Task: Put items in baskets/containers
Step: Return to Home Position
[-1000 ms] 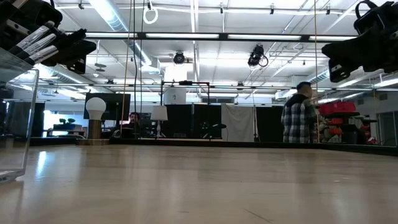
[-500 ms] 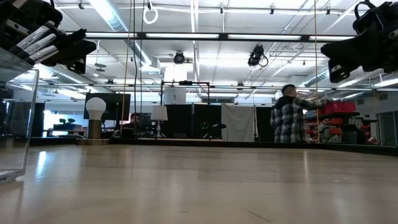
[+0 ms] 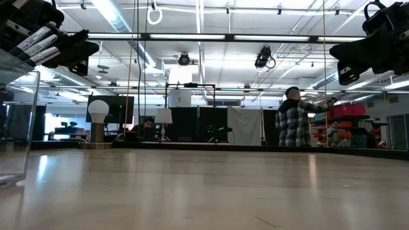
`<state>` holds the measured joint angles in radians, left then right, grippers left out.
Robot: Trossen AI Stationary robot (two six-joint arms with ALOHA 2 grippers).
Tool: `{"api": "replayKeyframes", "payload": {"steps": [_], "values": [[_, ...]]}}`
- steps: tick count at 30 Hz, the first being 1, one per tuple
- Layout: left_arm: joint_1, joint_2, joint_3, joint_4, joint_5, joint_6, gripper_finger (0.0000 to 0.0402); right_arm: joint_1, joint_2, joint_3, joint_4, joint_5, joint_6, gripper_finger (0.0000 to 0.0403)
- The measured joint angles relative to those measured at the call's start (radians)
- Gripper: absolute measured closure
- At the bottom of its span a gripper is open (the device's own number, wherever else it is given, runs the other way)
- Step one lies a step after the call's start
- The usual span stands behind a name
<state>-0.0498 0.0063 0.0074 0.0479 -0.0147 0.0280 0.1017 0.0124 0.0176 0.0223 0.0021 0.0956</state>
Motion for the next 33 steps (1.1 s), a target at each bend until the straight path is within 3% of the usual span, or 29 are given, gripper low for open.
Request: {"api": "replayKeyframes", "payload": {"steps": [33], "values": [[0.015,-0.003,0.001,-0.031,0.007,-0.025,0.0394,0.000,0.000,0.000,0.000,0.000,0.000,0.0375]]}}
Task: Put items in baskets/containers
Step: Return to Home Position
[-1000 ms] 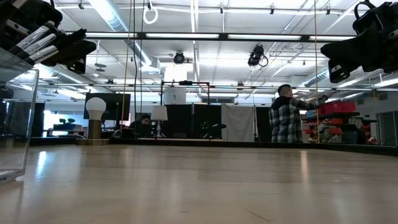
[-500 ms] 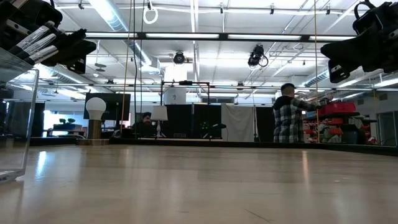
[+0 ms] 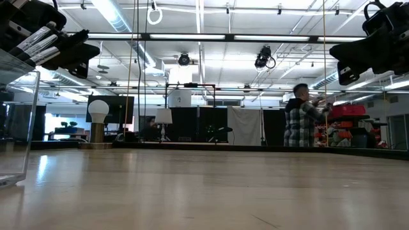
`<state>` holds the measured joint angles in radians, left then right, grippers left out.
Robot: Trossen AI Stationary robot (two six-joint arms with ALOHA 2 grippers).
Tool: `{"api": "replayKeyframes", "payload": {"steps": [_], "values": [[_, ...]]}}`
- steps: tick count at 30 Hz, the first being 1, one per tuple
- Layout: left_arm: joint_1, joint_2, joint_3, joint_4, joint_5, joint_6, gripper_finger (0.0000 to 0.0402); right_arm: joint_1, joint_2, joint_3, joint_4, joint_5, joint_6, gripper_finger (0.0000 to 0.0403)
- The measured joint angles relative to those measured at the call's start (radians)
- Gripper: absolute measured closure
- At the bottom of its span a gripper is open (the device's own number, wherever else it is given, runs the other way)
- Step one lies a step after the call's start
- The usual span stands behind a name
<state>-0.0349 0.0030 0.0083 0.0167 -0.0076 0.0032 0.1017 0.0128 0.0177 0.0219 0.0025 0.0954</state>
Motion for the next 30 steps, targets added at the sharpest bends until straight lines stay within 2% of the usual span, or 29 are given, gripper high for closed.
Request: {"api": "replayKeyframes", "payload": {"steps": [30], "values": [[-0.001,0.003,-0.001,0.035,0.003,-0.026,0.0394,0.000,0.000,0.000,0.000,0.000,0.000,0.0375]]}}
